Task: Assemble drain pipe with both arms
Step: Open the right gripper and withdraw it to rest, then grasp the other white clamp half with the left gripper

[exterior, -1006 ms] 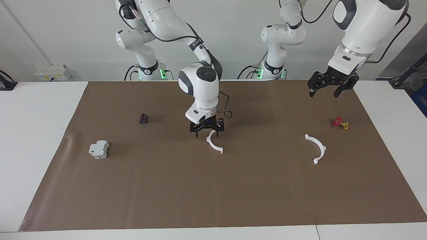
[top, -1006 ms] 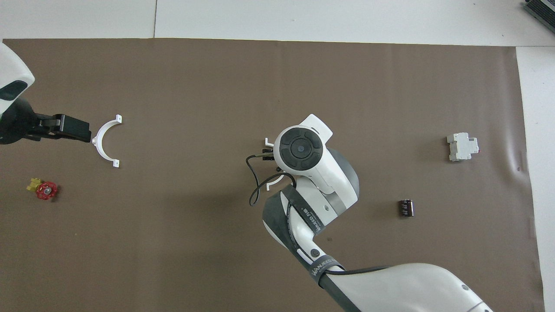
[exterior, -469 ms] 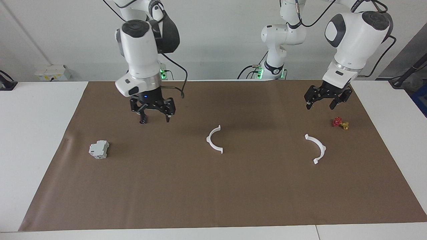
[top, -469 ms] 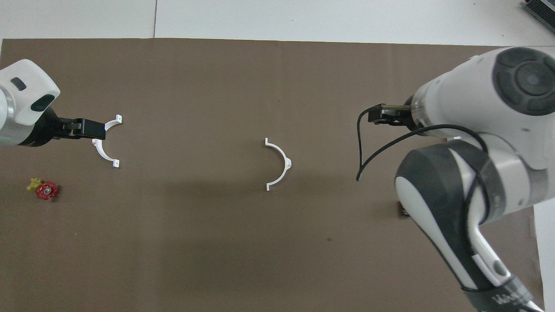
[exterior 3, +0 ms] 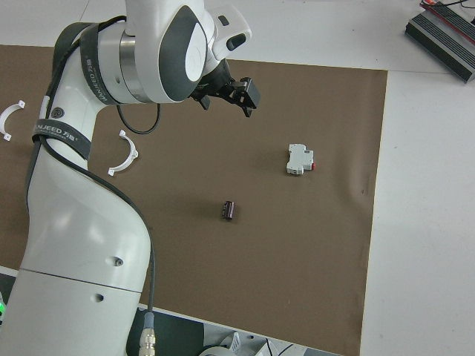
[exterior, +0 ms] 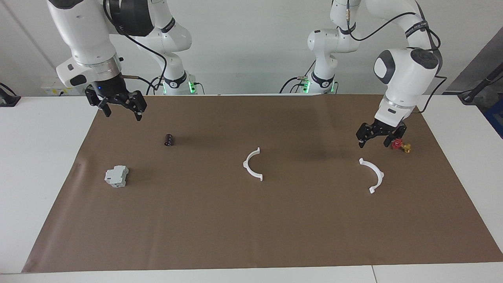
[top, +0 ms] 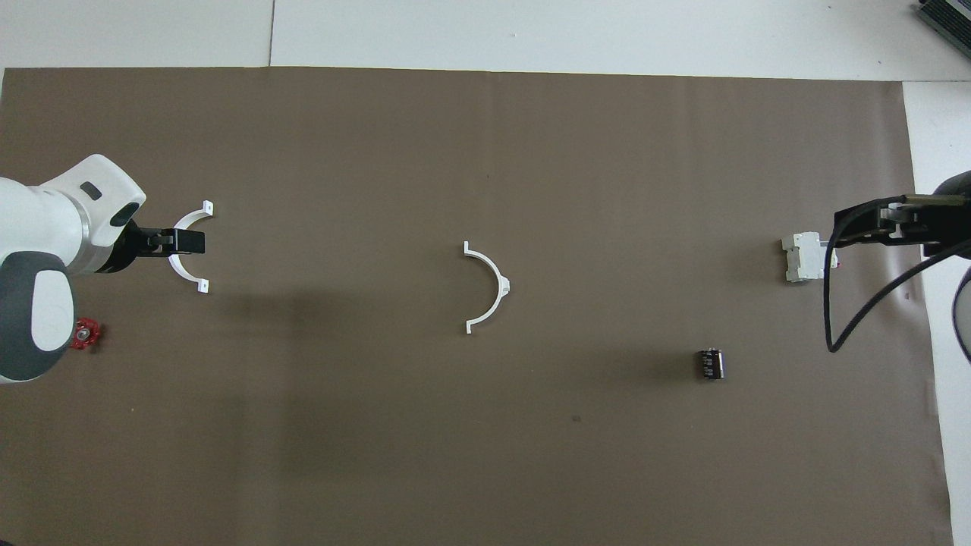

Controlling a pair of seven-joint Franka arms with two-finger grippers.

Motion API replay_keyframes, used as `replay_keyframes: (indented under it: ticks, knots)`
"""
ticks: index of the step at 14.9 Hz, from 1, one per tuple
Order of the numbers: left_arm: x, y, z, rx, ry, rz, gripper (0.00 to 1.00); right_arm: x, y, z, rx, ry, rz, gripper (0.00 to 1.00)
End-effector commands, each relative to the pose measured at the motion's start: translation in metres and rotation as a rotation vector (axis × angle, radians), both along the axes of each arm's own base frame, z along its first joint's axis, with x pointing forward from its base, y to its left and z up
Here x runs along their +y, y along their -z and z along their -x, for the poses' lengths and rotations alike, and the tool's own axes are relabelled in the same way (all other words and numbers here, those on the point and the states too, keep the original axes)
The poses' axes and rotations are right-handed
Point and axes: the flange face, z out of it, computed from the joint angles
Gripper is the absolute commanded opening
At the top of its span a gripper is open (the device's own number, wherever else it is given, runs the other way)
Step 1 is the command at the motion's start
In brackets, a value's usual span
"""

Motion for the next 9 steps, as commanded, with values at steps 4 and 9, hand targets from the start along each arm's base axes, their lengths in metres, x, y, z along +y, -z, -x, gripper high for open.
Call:
replay_keyframes:
  ticks: [4,9]
  knots:
    - [0.045,0.057,0.009,-0.102,0.026,-0.034,1.00,-0.018,0.001,0.003,0.044,0.007,-0.097,1.00]
    - [0.055,0.110,0.005,-0.044,-0.001,-0.046,1.00,-0.009,-0.004,0.002,0.058,-0.015,-0.066,1.00]
